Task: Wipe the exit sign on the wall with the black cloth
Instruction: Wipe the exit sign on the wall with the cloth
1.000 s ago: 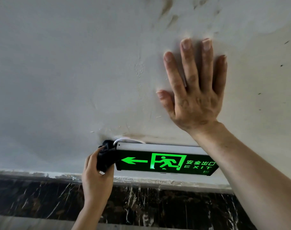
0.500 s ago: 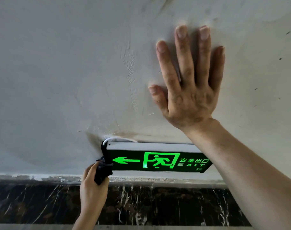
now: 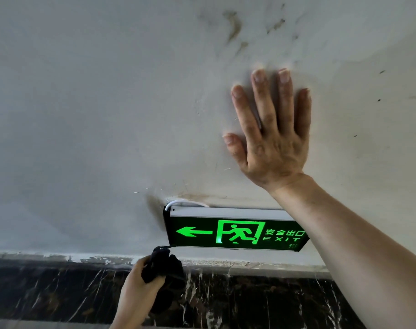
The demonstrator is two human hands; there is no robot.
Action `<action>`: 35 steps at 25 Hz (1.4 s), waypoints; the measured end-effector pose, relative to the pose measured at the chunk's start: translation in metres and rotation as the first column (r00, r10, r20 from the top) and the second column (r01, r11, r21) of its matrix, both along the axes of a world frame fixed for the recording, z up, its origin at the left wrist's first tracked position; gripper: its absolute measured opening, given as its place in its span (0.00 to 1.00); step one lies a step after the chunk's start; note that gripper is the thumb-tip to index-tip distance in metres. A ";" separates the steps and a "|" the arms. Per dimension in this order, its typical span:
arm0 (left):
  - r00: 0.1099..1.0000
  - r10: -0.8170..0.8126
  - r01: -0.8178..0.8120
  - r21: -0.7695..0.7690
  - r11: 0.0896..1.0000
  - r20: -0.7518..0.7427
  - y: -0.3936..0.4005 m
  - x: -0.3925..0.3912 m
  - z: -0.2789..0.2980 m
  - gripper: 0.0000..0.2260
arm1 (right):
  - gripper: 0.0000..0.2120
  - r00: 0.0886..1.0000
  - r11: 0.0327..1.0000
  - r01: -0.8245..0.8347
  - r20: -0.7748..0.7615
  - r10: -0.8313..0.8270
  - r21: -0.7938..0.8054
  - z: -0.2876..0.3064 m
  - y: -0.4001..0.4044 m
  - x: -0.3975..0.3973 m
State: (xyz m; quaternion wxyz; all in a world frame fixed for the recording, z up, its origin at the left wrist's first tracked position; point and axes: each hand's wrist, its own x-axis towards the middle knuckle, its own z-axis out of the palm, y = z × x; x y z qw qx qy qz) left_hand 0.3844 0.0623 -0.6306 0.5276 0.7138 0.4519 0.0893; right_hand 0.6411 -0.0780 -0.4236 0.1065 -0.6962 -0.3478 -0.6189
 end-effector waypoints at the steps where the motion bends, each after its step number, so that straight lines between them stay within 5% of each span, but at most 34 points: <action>1: 0.998 0.047 -0.043 -0.079 0.996 0.052 -0.002 -0.002 0.009 0.18 | 0.31 1.000 1.000 -0.006 -0.015 0.006 -0.016 0.000 -0.001 -0.002; 7: 0.886 0.274 0.005 -0.598 0.802 0.375 -0.038 -0.014 0.076 0.16 | 0.30 0.975 0.989 -0.099 -0.209 0.074 -0.109 0.013 -0.017 -0.023; 14: 0.829 0.250 0.248 -0.729 0.637 0.501 -0.075 -0.004 0.126 0.16 | 0.26 0.768 0.943 -0.312 -0.555 0.321 0.113 -0.001 -0.050 -0.096; 16: 0.828 0.187 0.320 -0.719 0.616 0.529 -0.080 0.001 0.132 0.18 | 0.25 0.600 0.917 -0.369 -0.716 0.357 0.149 -0.018 -0.069 -0.121; 18: 0.824 0.097 0.399 -0.694 0.598 0.558 -0.083 0.006 0.135 0.19 | 0.23 0.259 0.888 -0.391 -0.898 0.357 0.241 -0.028 -0.088 -0.137; 21: 0.797 -0.003 0.511 -0.670 0.538 0.604 -0.085 0.012 0.143 0.20 | 0.23 -0.217 0.861 -0.301 -0.909 0.356 0.409 -0.032 -0.109 -0.143; 25: 0.778 -0.140 0.574 -0.603 0.554 0.612 -0.091 0.015 0.177 0.30 | 0.27 -0.443 0.839 -0.152 -0.795 0.415 0.522 -0.001 -0.133 -0.142; 28: 0.759 -0.193 0.611 -0.575 0.544 0.622 -0.098 0.014 0.218 0.29 | 0.30 -0.538 0.832 -0.091 -0.730 0.422 0.547 0.037 -0.141 -0.146; 30: 0.750 -0.187 0.619 -0.574 0.535 0.635 -0.103 0.016 0.254 0.26 | 0.30 -0.513 0.837 -0.069 -0.738 0.437 0.543 0.071 -0.143 -0.148; 35: 0.802 -0.100 0.500 -0.570 0.652 0.589 -0.104 0.016 0.356 0.20 | 0.14 -0.491 0.764 0.203 -0.612 0.620 0.612 0.169 -0.157 -0.149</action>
